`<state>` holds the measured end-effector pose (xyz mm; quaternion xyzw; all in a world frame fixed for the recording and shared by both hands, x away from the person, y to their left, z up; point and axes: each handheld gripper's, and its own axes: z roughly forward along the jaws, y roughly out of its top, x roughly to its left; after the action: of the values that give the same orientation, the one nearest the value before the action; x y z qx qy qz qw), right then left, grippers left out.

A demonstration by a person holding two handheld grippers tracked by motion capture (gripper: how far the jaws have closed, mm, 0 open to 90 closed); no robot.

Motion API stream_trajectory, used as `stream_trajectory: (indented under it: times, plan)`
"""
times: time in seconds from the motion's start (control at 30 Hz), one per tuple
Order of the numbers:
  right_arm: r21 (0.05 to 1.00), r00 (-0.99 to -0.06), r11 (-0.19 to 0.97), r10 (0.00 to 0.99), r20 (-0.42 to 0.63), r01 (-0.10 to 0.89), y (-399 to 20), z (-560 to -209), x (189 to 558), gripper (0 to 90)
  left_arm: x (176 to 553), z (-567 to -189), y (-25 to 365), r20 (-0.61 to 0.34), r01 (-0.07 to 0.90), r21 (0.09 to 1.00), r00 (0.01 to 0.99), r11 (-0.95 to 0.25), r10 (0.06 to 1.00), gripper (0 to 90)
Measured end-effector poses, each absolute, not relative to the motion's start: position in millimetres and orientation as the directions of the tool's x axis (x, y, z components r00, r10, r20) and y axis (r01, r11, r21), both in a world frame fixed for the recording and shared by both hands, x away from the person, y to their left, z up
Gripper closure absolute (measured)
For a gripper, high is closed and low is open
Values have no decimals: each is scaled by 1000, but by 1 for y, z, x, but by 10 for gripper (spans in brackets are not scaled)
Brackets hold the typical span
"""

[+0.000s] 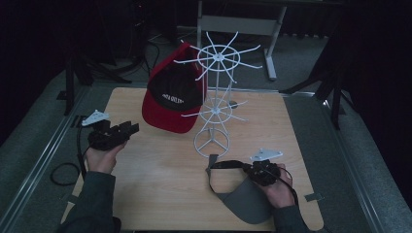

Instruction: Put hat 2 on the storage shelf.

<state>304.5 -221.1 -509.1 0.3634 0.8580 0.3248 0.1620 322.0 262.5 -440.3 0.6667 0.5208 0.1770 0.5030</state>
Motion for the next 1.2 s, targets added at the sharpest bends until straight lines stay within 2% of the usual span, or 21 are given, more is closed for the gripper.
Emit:
stream_trajectory:
  times: [0.63, 0.7, 0.73, 0.83, 0.87, 1.0, 1.2]
  plan:
    - [631, -590, 468, 807, -21, 618, -258, -517, 307, 865, 322, -442, 263, -292, 518, 854, 393, 52, 872, 605]
    - [628, -583, 462, 812, -15, 626, -261, -517, 308, 845, 322, -442, 262, -292, 518, 854, 394, 52, 871, 605]
    - [629, -591, 466, 807, -14, 622, -261, -516, 310, 800, 322, -442, 261, -293, 519, 853, 395, 52, 871, 604]
    - [629, -594, 471, 804, -18, 618, -261, -516, 312, 785, 322, -442, 261, -292, 518, 854, 396, 51, 870, 605]
    - [627, -599, 476, 801, -18, 617, -259, -516, 320, 730, 323, -442, 260, -293, 518, 854, 398, 50, 870, 605]
    - [604, -599, 479, 801, -2, 637, -256, -520, 333, 662, 322, -442, 261, -291, 518, 854, 398, 49, 870, 605]
    - [546, -611, 492, 790, 47, 678, -252, -529, 348, 643, 322, -443, 263, -295, 520, 853, 393, 54, 871, 604]
